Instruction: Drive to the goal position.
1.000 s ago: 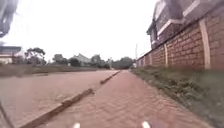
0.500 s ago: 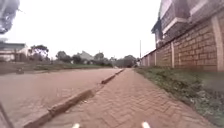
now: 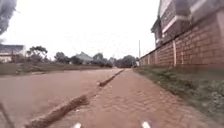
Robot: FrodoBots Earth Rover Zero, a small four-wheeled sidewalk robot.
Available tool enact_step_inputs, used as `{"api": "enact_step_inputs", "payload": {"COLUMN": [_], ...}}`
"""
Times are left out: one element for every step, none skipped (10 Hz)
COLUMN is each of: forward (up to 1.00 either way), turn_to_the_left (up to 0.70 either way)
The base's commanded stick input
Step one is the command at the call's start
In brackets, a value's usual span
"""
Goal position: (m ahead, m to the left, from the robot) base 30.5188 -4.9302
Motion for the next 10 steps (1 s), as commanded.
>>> {"api": "enact_step_inputs", "payload": {"forward": [0.7, 0.7, 0.7, 0.5, 0.5, 0.5, 0.0, 0.0, 0.5, 0.5], "turn_to_the_left": [0.04, 0.01, 0.05, 0.13, 0.09, 0.05, 0.17, 0.16, 0.11, 0.11]}}
